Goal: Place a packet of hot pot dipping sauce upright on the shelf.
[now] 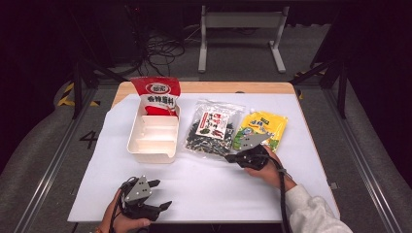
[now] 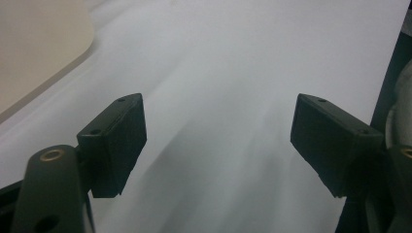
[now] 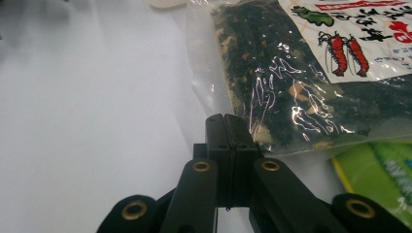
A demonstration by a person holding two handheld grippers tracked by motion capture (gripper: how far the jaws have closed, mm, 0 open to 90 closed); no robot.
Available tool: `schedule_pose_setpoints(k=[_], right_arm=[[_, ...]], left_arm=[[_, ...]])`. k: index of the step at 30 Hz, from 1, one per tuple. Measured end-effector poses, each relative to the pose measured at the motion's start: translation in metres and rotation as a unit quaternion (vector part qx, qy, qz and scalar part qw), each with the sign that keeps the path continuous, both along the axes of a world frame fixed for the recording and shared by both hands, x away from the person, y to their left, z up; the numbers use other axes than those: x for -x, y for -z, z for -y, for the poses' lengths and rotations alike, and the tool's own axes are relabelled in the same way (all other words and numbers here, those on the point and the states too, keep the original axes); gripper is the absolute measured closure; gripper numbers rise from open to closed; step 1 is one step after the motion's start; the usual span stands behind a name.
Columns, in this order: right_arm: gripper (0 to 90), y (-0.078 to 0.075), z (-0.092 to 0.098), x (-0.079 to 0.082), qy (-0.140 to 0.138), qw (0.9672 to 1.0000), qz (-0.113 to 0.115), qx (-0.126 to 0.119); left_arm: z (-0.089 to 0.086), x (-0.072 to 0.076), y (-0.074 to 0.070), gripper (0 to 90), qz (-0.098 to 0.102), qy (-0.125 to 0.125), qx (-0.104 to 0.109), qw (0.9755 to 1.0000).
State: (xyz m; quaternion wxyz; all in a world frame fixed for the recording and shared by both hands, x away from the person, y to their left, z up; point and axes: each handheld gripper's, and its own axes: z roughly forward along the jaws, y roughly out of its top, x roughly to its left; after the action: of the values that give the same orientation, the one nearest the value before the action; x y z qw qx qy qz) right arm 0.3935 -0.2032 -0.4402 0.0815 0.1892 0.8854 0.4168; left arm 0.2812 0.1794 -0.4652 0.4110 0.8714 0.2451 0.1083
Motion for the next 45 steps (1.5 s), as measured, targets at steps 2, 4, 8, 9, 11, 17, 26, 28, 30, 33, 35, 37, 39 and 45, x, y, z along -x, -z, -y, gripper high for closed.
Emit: schedule_pose_setpoints(k=[2, 4, 8, 9, 11, 17, 26, 28, 30, 33, 35, 37, 39, 45], right_arm=[[90.0, -0.001, 0.006, 0.011, -0.01, 0.9999, -0.007, -0.001], [90.0, -0.001, 0.011, 0.02, -0.019, 0.9996, -0.02, -0.007], [90.0, 0.001, 0.02, 0.043, -0.039, 0.9987, -0.031, 0.009], [90.0, 0.003, 0.021, 0.049, -0.044, 0.9983, -0.034, 0.016], [90.0, 0.008, 0.026, 0.057, -0.043, 0.9977, -0.045, 0.026], [90.0, 0.012, 0.04, 0.063, -0.014, 0.9971, -0.069, 0.029], [90.0, 0.011, 0.057, 0.066, -0.009, 0.9961, -0.082, 0.033], [90.0, 0.011, 0.059, 0.066, -0.01, 0.9961, -0.08, 0.036], [90.0, 0.011, 0.059, 0.066, -0.012, 0.9961, -0.078, 0.038], [90.0, 0.01, 0.058, 0.066, -0.016, 0.996, -0.077, 0.042], [90.0, 0.01, 0.058, 0.066, -0.017, 0.9962, -0.074, 0.043], [90.0, 0.01, 0.059, 0.066, -0.018, 0.9962, -0.073, 0.045], [90.0, 0.01, 0.059, 0.066, -0.02, 0.9961, -0.073, 0.044], [90.0, 0.009, 0.057, 0.068, -0.032, 0.9964, -0.054, 0.058]], left_arm=[[0.002, -0.001, -0.001, 21.6, 0.002, 0.002, 0.0, 1.0], [0.004, -0.001, -0.002, 21.4, 0.001, 0.001, 0.001, 1.0], [0.009, -0.005, -0.004, 20.6, 0.0, 0.001, 0.009, 1.0], [0.01, -0.007, -0.004, 20.3, -0.006, 0.0, 0.015, 0.9999], [0.014, -0.012, -0.004, 19.6, -0.017, -0.001, 0.028, 0.9995], [0.037, -0.027, -0.005, 17.2, -0.029, 0.003, 0.043, 0.9986], [0.08, -0.049, 0.002, 13.7, -0.084, 0.026, 0.044, 0.9951], [0.085, -0.053, 0.002, 13.4, -0.097, 0.021, 0.051, 0.9938], [0.09, -0.059, 0.002, 13.3, -0.113, 0.02, 0.057, 0.9918], [0.096, -0.068, 0.002, 12.3, -0.128, 0.015, 0.064, 0.9895], [0.1, -0.075, 0.002, 11.9, -0.135, 0.0, 0.072, 0.9883], [0.103, -0.08, 0.003, 10.8, -0.146, -0.003, 0.084, 0.9858], [0.106, -0.085, 0.002, 9.7, -0.155, -0.006, 0.093, 0.9835], [0.113, -0.095, -0.002, 17.2, -0.152, -0.012, 0.125, 0.9803]])
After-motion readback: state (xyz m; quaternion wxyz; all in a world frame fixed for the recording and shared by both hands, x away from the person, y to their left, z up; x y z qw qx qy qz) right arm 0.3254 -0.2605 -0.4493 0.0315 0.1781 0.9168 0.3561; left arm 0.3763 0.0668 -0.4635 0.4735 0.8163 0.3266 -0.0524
